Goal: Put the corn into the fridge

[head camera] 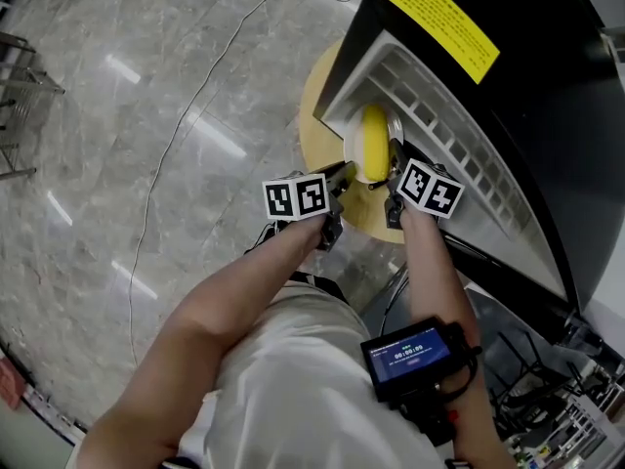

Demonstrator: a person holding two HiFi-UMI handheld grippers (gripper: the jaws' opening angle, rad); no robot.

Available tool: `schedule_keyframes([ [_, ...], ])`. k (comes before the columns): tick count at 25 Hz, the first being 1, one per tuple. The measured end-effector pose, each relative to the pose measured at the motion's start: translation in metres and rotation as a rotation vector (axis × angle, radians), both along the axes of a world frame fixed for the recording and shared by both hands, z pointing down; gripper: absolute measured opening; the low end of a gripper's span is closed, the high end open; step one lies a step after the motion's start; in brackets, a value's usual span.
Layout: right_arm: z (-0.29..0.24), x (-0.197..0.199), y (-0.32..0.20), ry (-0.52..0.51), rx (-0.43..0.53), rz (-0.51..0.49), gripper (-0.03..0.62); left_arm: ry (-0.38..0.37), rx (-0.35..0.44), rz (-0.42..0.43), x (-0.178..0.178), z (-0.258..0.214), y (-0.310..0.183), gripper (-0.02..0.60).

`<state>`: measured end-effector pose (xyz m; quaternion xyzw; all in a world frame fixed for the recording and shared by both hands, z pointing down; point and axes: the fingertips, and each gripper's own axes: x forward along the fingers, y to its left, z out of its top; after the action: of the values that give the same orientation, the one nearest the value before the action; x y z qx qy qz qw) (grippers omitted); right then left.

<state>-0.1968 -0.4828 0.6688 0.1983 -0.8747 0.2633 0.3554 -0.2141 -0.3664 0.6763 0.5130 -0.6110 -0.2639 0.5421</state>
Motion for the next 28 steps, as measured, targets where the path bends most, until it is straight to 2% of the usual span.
schedule_keyframes([
  [7, 0.011, -0.011, -0.017, 0.03, 0.003, 0.011, 0.072, -0.035, -0.018, -0.042, -0.01, 0.006, -0.017, 0.043],
  [14, 0.011, -0.019, -0.03, 0.035, 0.051, 0.042, 0.072, -0.015, -0.044, -0.11, -0.02, 0.004, -0.03, 0.037],
  [19, -0.003, -0.007, -0.038, 0.017, 0.149, 0.065, 0.072, -0.028, -0.023, -0.138, -0.02, -0.003, -0.037, 0.027],
  [28, -0.021, 0.041, -0.015, -0.052, 0.158, 0.168, 0.072, -0.02, -0.027, -0.136, -0.007, -0.008, -0.059, 0.028],
])
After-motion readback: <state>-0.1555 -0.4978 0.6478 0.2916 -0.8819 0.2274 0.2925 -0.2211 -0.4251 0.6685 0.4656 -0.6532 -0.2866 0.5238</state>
